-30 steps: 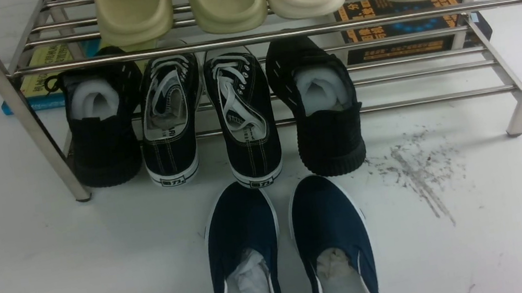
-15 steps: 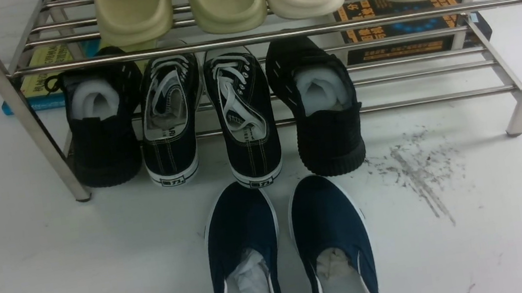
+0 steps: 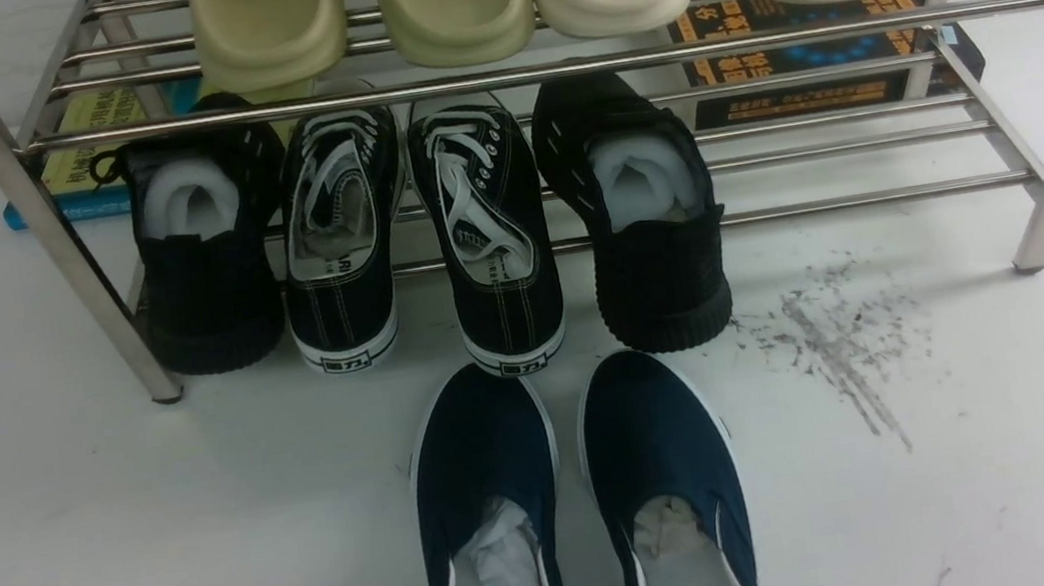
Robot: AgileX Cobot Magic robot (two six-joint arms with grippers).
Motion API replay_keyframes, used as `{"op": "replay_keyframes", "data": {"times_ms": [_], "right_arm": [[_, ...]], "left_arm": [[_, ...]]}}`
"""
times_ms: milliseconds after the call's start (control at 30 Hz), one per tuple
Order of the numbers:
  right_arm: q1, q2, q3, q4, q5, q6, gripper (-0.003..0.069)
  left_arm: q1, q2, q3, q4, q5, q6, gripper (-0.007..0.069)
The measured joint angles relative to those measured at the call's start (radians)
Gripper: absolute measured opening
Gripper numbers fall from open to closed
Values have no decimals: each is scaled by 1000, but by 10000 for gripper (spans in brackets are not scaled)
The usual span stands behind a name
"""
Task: Take the shoes off the shelf with your hand on the white table.
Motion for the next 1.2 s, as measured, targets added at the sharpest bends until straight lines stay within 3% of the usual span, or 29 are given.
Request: {"op": "replay_keyframes", "data": {"times_ms": [333, 633, 933, 1200], "right_arm": [[-49, -19, 112, -1, 10, 6, 72], [-49, -20, 113, -19, 24, 104, 80], [92, -20, 111, -31, 38, 109, 92], [101, -20, 110, -32, 39, 109, 99]], "left_arm": [[0, 0, 0, 0, 0, 0, 242], [0, 0, 0, 0, 0, 0, 242], [0, 0, 0, 0, 0, 0, 242], [0, 0, 0, 0, 0, 0, 242]]}}
